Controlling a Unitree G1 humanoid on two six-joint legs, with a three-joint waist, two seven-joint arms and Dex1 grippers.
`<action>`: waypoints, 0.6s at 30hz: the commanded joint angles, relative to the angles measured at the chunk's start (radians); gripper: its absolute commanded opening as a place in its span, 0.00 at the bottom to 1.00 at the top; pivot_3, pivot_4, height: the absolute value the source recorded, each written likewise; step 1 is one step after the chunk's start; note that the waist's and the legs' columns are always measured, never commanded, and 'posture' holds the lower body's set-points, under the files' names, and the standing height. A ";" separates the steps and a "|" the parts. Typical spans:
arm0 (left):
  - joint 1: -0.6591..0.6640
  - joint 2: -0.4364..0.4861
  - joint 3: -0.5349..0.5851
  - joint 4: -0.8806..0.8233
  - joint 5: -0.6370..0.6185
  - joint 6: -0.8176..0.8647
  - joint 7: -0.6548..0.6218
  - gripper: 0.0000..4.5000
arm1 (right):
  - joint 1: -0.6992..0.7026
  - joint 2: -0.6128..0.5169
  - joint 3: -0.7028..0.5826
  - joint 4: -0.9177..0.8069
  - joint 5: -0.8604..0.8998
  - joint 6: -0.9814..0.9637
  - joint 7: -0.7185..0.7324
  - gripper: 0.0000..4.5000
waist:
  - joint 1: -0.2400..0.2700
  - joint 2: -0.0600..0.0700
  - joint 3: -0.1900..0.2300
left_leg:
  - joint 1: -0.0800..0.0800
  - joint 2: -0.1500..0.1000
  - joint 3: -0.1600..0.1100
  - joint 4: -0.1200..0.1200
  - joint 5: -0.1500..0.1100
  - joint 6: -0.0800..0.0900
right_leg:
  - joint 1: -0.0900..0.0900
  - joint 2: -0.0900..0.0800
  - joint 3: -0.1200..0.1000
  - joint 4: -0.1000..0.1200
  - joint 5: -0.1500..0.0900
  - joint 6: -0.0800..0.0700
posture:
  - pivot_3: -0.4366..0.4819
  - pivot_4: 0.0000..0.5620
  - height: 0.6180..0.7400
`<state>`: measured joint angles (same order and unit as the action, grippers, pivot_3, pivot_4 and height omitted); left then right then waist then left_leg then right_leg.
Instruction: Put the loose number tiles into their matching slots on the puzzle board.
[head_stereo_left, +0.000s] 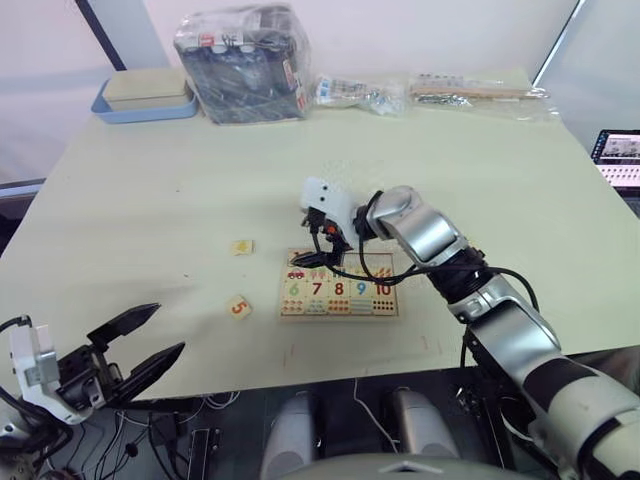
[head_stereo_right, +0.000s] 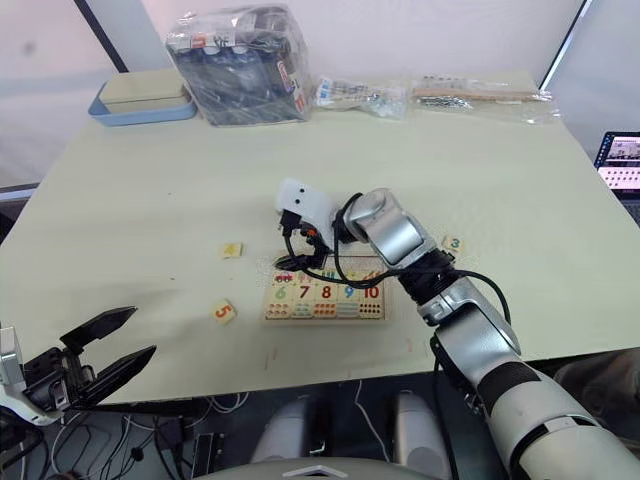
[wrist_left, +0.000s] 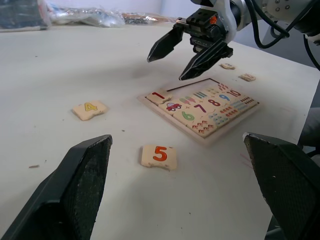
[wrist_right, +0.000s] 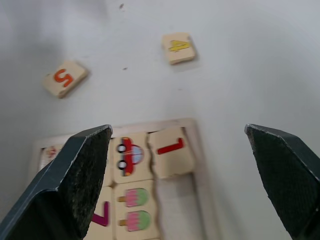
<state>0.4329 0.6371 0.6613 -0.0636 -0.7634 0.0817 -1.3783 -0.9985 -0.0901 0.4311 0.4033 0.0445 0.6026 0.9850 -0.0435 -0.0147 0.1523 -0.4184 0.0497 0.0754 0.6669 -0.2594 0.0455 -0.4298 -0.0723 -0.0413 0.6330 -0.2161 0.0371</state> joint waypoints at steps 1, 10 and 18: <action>-0.009 0.012 0.008 -0.008 -0.006 -0.005 -0.002 1.00 | -0.031 0.028 -0.046 0.069 0.006 -0.083 -0.039 0.87 | 0.000 0.000 0.000 | 0.000 0.000 0.000 0.000 0.000 0.000 | 0.000 0.000 0.000 0.000 0.000 0.000 | 0.48 0.27 1.00; -0.021 0.012 0.010 -0.007 -0.002 -0.006 -0.002 1.00 | -0.047 0.051 -0.034 0.215 -0.038 -0.202 -0.048 0.00 | 0.002 0.000 0.000 | 0.000 0.000 0.000 0.000 0.000 0.000 | 0.000 0.000 0.000 0.001 0.000 0.000 | 0.48 0.27 1.00; -0.023 0.007 0.012 -0.006 0.003 -0.012 -0.002 1.00 | -0.042 0.058 -0.025 0.254 -0.067 -0.235 -0.038 0.00 | 0.002 0.000 0.000 | 0.000 0.000 0.000 0.000 0.000 0.000 | 0.000 0.000 0.000 0.001 0.000 0.000 | 0.48 0.27 1.00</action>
<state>0.4055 0.6388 0.6584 -0.0625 -0.7501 0.0816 -1.3786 -1.0162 -0.0351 0.4129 0.6694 -0.0211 0.3865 0.9374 -0.0414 -0.0145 0.1526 -0.4182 0.0496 0.0755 0.6674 -0.2590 0.0450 -0.4296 -0.0722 -0.0411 0.6342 -0.2161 0.0371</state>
